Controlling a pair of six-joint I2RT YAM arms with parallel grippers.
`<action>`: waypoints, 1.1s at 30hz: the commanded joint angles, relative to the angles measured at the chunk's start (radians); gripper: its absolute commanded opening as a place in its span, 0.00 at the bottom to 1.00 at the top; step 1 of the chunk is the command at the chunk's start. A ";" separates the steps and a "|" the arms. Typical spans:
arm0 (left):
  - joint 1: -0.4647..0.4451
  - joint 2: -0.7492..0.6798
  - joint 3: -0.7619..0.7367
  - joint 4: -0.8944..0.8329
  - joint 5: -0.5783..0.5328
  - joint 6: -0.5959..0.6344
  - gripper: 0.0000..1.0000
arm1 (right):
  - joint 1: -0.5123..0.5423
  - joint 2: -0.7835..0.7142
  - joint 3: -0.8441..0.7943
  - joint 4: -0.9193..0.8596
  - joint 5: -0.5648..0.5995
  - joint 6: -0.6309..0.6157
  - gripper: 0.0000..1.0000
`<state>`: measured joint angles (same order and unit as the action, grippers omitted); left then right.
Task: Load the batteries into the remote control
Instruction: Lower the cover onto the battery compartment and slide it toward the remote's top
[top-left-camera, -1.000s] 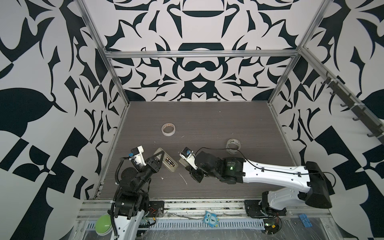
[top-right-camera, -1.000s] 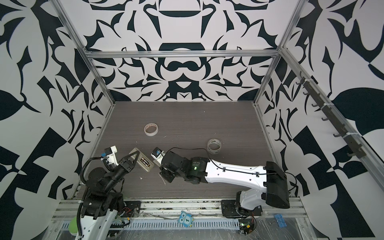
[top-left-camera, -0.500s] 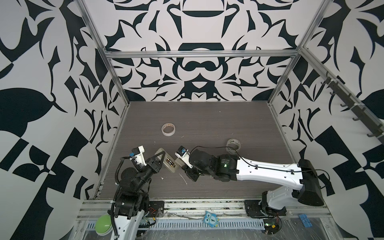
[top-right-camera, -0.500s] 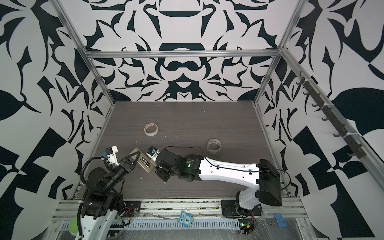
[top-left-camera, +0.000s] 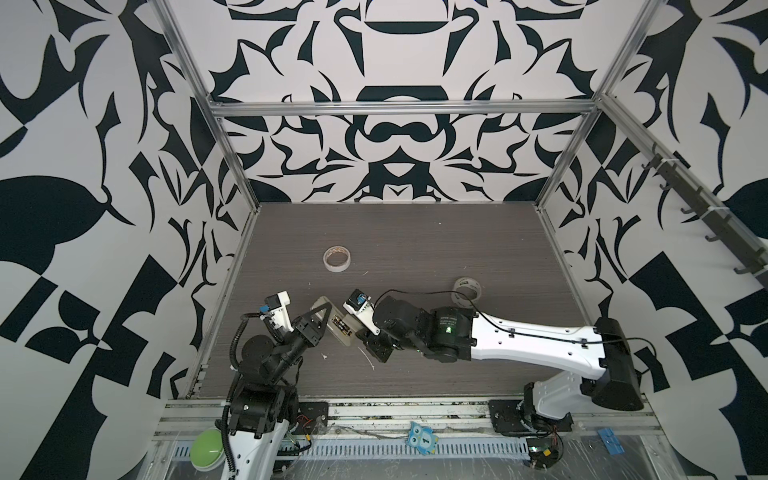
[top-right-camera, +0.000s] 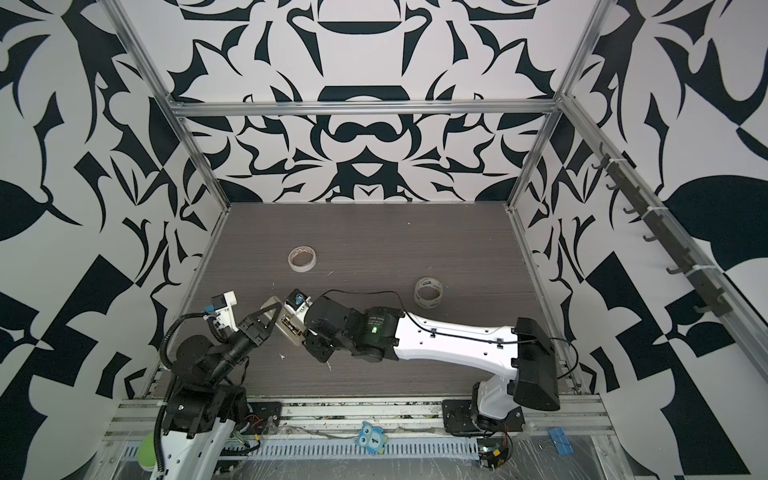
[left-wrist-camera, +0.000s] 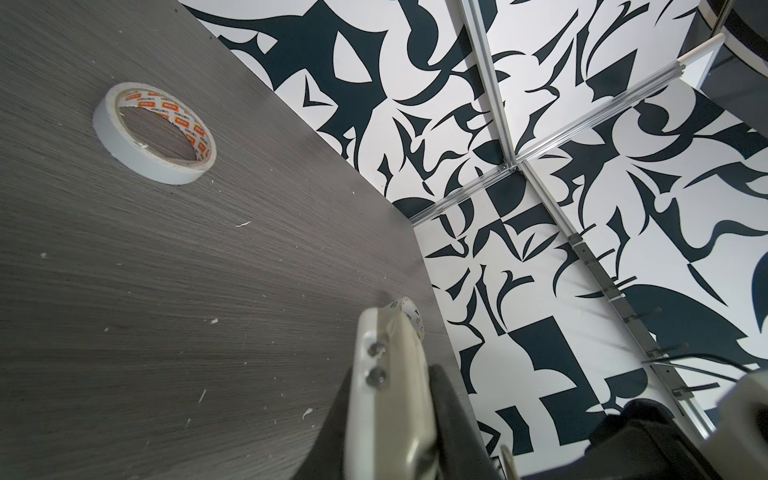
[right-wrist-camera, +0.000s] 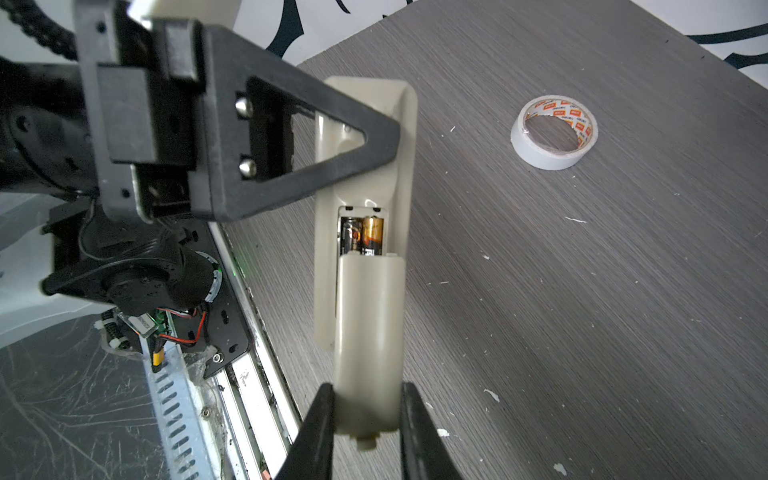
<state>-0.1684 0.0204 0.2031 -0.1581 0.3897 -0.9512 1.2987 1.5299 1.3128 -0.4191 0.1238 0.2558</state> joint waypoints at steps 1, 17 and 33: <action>0.000 -0.014 0.010 0.047 0.008 0.003 0.00 | 0.007 0.009 0.056 -0.023 0.013 -0.002 0.00; 0.000 -0.014 0.013 0.029 -0.001 0.038 0.00 | 0.011 0.073 0.107 -0.038 0.021 -0.004 0.00; 0.000 -0.014 0.005 0.028 0.005 0.040 0.00 | 0.015 0.118 0.139 -0.027 0.030 -0.009 0.00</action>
<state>-0.1684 0.0204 0.2031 -0.1558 0.3889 -0.9188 1.3087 1.6558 1.4094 -0.4583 0.1352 0.2550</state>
